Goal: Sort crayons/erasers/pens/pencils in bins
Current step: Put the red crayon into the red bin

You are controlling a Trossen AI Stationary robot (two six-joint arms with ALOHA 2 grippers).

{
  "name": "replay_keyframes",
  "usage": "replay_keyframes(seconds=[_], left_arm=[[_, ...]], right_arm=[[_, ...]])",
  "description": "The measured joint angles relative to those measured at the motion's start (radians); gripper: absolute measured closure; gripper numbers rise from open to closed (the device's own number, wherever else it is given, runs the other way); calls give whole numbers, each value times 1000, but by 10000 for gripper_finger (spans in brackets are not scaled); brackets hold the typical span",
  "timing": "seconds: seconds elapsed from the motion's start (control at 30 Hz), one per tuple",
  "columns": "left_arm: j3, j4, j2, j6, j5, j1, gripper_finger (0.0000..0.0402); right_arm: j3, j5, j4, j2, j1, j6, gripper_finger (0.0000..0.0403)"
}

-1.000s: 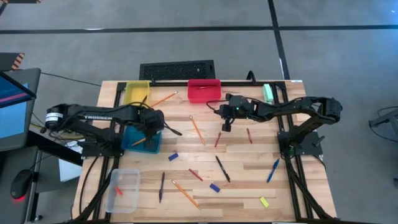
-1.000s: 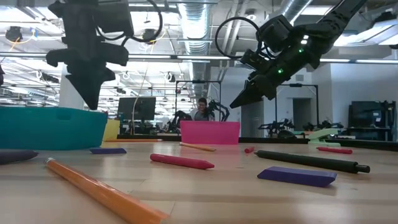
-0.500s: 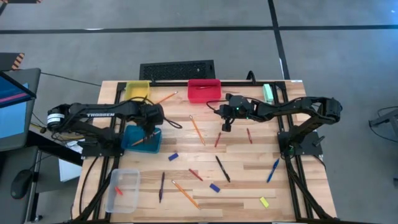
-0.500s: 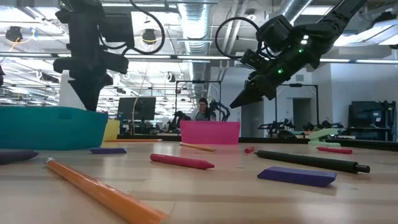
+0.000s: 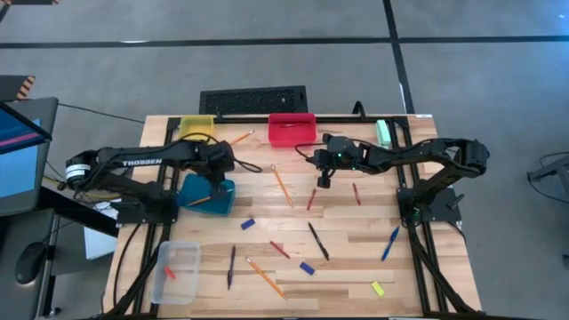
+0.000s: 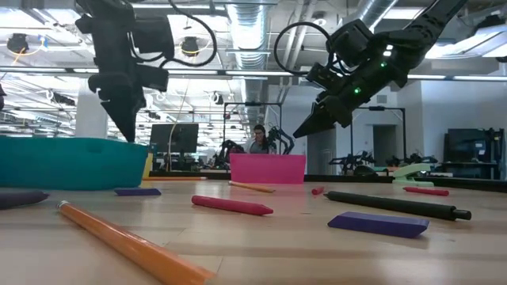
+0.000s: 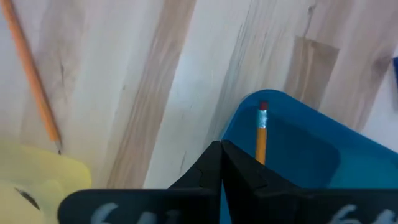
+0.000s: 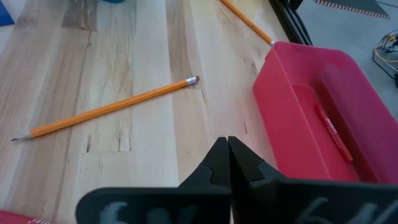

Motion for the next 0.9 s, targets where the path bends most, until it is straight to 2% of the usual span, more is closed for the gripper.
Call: replay_keyframes(seconds=[0.17, 0.3, 0.5, 0.63, 0.9], left_arm=[[25, -48, -41, -21, -78, 32, 401], [23, -165, -41, -22, -139, 108, 401], [-11, -195, -41, 19, -138, 171, 401], [-55, -194, -40, 31, -138, 184, 401], [-47, -205, -41, 7, -135, 184, 401]], right_arm=[[0, 0, 2, 0, 0, 0, 400], [0, 0, 2, 0, 0, 0, 399], [0, 0, 0, 0, 1, 0, 399], [0, 0, 0, 0, 8, -1, 400], [0, 0, 4, 0, 14, -3, 399]])
